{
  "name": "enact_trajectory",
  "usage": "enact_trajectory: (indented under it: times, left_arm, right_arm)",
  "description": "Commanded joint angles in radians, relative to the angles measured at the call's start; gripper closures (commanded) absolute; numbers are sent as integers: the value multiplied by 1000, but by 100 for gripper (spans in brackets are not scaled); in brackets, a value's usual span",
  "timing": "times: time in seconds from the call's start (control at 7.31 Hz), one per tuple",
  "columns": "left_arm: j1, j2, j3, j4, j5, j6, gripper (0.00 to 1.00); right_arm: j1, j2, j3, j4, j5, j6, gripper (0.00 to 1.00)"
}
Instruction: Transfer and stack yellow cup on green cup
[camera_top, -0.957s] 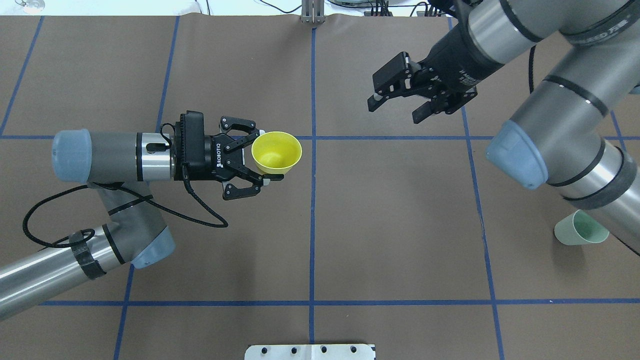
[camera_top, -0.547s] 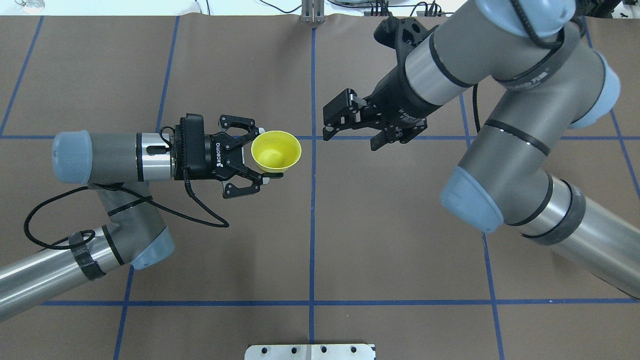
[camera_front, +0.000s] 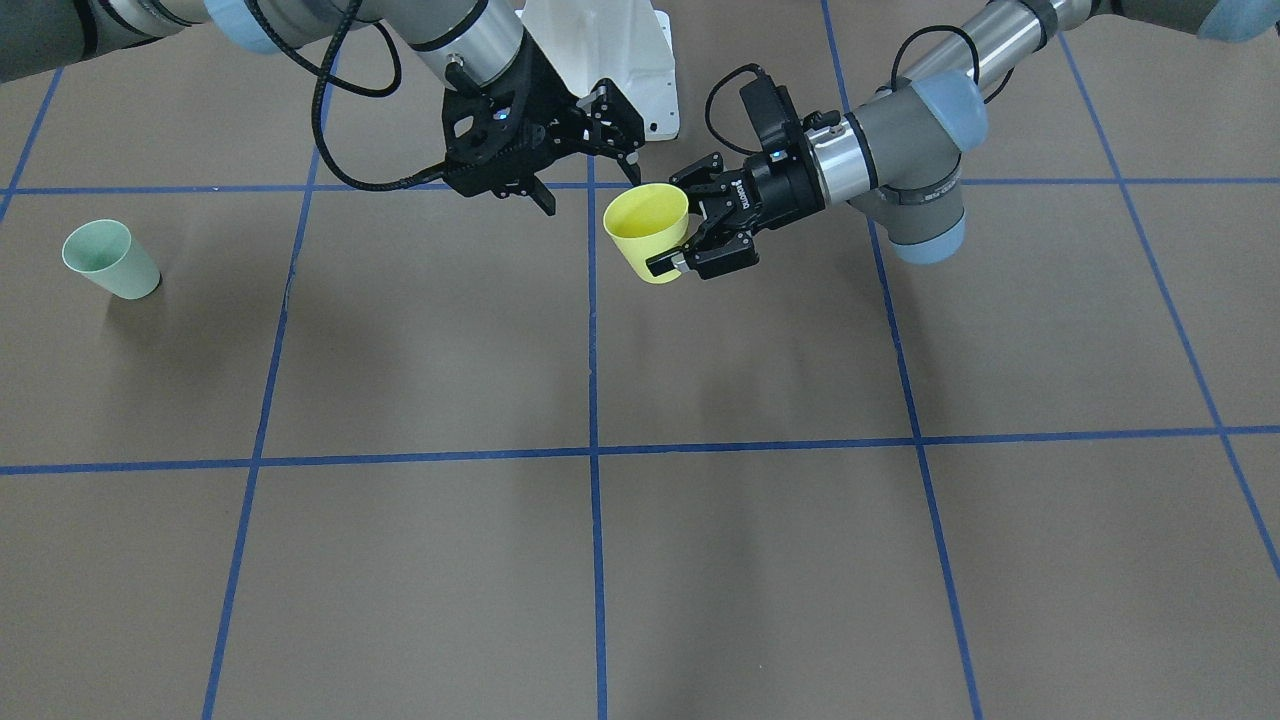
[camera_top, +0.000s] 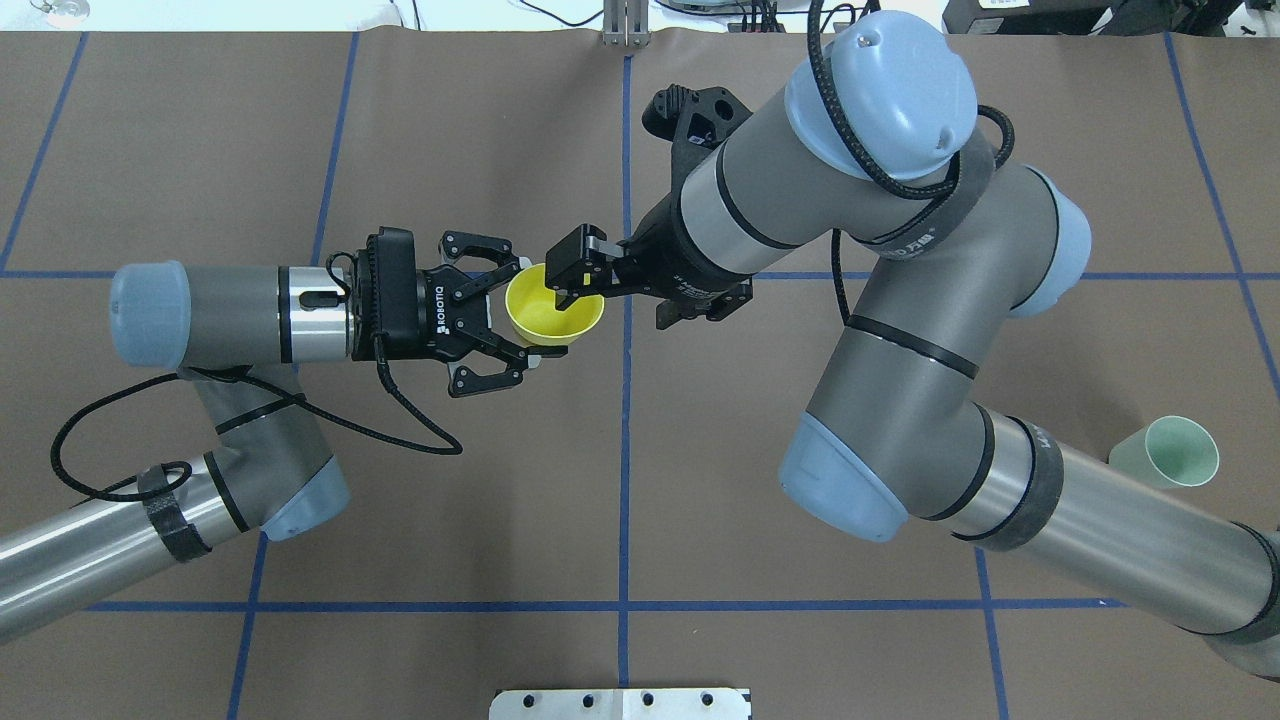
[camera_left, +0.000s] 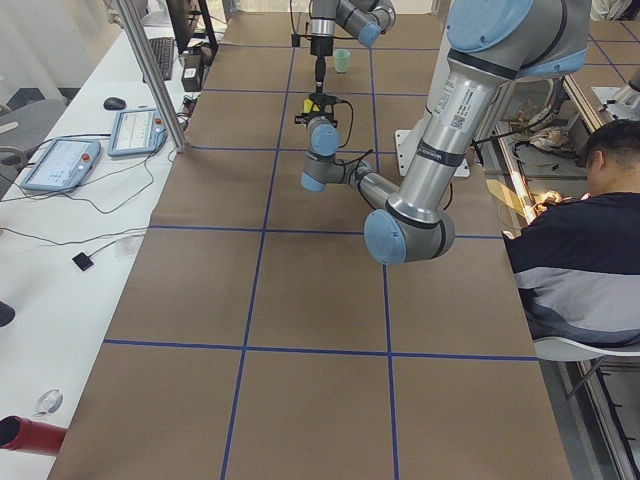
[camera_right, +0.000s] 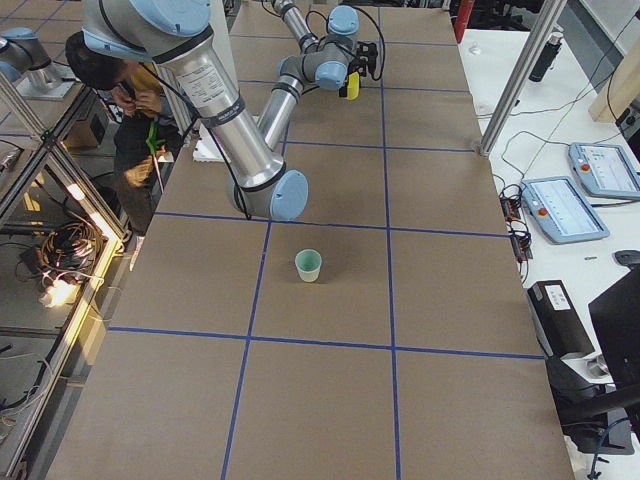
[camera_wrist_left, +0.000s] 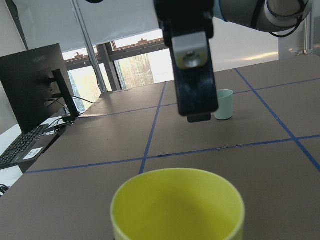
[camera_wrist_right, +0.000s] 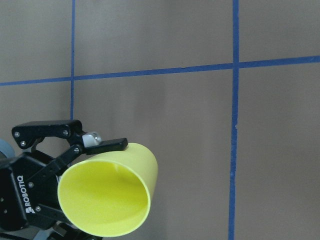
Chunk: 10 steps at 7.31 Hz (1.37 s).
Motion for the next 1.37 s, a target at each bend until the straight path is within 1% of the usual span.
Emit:
enact_trajectory:
  times: [0.0, 0.41, 0.82, 1.23]
  left_arm:
    - [2, 5, 0, 1, 0, 0, 69]
    - [2, 5, 2, 2, -1, 0, 66]
    - [5, 5, 3, 2, -3, 0, 66]
    - [6, 5, 5, 2, -1, -2, 66]
  right_arm:
    - [-4, 9, -24, -8, -37, 1, 0]
    - [-4, 43, -69, -16, -62, 1, 0]
    - [-11, 78, -118, -16, -109, -11, 0]
    - [-34, 79, -121, -16, -134, -22, 0]
